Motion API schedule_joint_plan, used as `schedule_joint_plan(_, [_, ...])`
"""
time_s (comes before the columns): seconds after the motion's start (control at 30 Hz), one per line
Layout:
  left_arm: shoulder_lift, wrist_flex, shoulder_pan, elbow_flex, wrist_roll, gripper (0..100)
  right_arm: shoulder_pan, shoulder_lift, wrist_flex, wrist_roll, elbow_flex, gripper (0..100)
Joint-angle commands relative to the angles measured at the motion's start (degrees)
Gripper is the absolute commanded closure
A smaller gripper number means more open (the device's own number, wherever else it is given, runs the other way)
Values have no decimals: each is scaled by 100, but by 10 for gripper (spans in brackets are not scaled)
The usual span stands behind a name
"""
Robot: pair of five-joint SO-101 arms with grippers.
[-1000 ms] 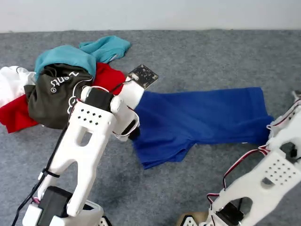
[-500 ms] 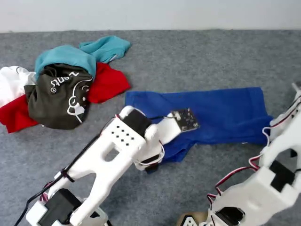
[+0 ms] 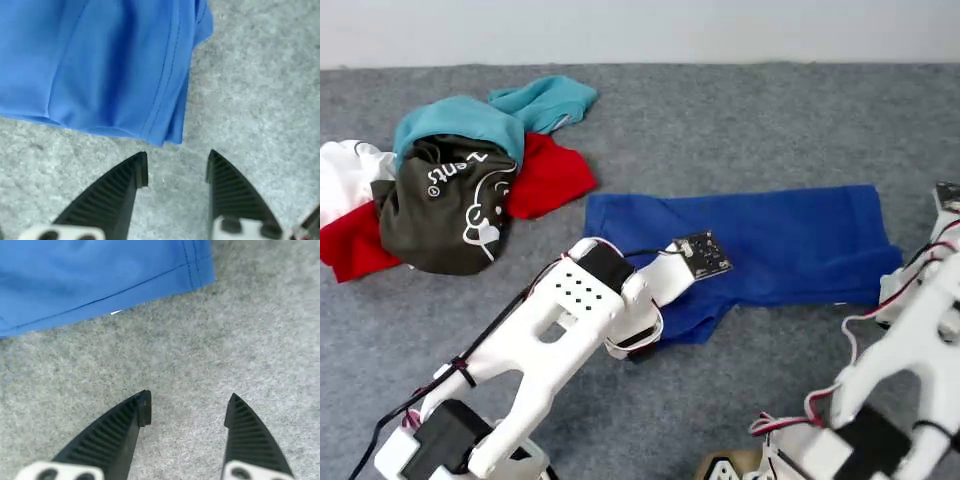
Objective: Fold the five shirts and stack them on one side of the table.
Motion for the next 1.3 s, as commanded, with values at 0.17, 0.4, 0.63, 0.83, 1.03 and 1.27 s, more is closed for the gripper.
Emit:
schedule_joint_plan(0.17, [879,-457,-440,-136,35,887,-66,-1411,-127,62,501,753])
schedule_joint_plan(0.4, [1292,-149,79,-497,18,895,-66,-1552,-127,44,589,753])
schedule_joint_plan(0.63, [1442,-114,79,-488,9,894,-66,-1578,-110,35,589,753])
schedule_joint_plan(0.83, [1802,-246,53,-541,9,894,-66,-1613,-75,35,589,753])
schedule_joint_plan(1.03, [2004,-440,79,-629,26,931,-66,-1613,-75,35,589,753])
schedule_joint_plan(1.27, [2040,-396,53,-804,26,977,-66,-1613,-66,26,598,753])
